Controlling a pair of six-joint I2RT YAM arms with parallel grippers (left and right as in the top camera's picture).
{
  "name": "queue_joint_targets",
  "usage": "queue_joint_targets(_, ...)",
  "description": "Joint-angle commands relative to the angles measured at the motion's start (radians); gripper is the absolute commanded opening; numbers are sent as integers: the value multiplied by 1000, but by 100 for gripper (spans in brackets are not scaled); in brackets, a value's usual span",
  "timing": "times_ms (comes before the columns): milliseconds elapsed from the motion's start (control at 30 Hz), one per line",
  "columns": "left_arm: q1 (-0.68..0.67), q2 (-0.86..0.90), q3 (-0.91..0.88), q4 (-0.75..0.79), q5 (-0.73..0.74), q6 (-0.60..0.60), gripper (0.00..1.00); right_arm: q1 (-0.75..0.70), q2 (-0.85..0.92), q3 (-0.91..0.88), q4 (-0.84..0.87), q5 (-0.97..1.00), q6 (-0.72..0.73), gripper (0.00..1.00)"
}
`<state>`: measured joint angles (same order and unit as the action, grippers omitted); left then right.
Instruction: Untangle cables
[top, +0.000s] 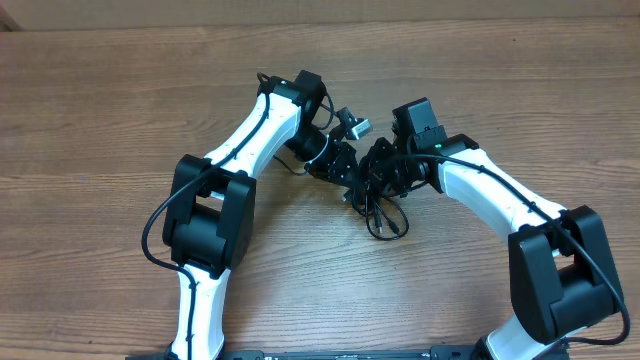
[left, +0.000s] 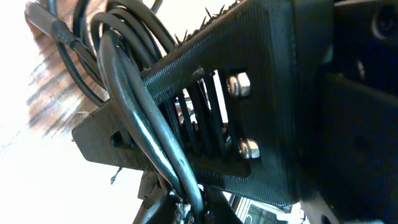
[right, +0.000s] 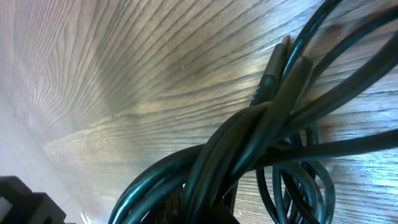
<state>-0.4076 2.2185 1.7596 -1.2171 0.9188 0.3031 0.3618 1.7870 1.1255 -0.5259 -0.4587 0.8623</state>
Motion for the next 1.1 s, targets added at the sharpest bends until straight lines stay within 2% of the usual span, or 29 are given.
queue_joint_targets(0, -23, 0, 14, 15, -37, 41, 4, 12, -11, 8, -3, -204, -91, 4)
queue_joint_targets(133, -19, 0, 14, 13, -134, 29, 4, -21, -11, 8, -18, -258, -139, 4)
queue_joint_targets(300, -18, 0, 14, 19, -194, 30, 4, -74, -11, 8, -69, -278, -172, 4)
queue_joint_targets(433, -18, 0, 14, 19, -237, 30, 4, -127, -11, 8, -101, -374, -264, 4)
queue_joint_targets(633, -18, 0, 14, 22, -296, 29, 4, -209, -11, 8, -136, -473, -327, 4)
queue_joint_targets(800, -18, 0, 14, 21, -305, 29, 4, -272, -10, 8, -170, -468, -397, 4)
queue_joint_targets(1067, -18, 0, 14, 21, -305, 29, 4, -324, -10, 7, -243, -325, -400, 4)
